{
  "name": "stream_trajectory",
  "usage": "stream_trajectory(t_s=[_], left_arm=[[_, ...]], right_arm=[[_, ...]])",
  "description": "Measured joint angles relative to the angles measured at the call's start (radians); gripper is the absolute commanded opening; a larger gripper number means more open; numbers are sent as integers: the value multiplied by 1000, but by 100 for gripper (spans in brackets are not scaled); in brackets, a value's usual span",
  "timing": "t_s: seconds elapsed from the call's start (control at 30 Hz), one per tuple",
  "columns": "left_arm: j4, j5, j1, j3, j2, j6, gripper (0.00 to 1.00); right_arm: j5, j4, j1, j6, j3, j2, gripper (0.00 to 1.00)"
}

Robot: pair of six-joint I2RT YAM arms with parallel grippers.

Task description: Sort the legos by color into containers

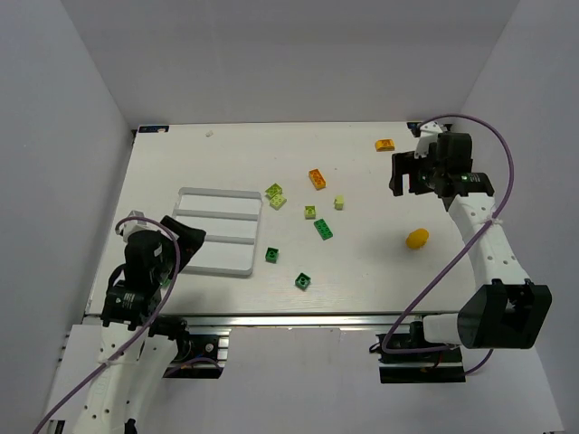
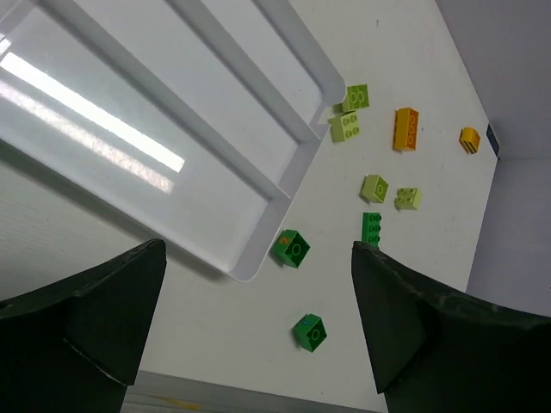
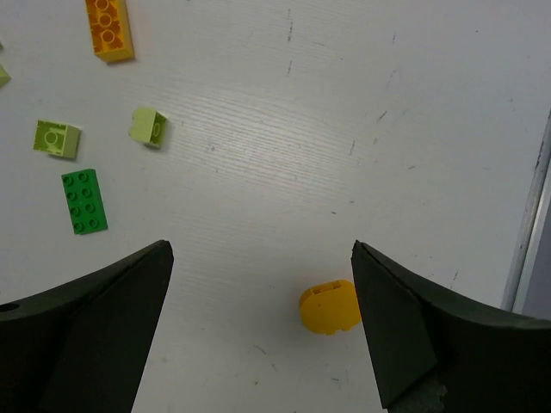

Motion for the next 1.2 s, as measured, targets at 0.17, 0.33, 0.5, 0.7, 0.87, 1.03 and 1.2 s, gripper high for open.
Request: stream_trajectory(t_s=[0.17, 0.33, 0.5, 0.7, 0.87, 1.03, 1.2], left_arm=[[-40, 1, 0, -2, 52, -49, 94], [-108, -18, 0, 4, 99, -103, 77], [-187, -57, 0, 33, 150, -183, 38], [-271, -66, 0, 38, 173, -263, 63], [-385, -129, 0, 77, 186, -344, 76], [-432, -224, 0, 84, 254, -375, 73], [-378, -284, 0, 64, 381, -347, 67]], right_arm=[[-139, -79, 1, -177, 15, 29, 89], [-341, -157, 63, -453, 19, 17, 89], [-481, -180, 165, -607, 19, 18, 79], [-560, -98, 247, -597, -5, 68, 49], [-552, -9, 308, -524, -21, 193, 67], [-550, 24, 332, -491, -16, 290, 68], [-552, 34, 327, -492, 5, 322, 72]])
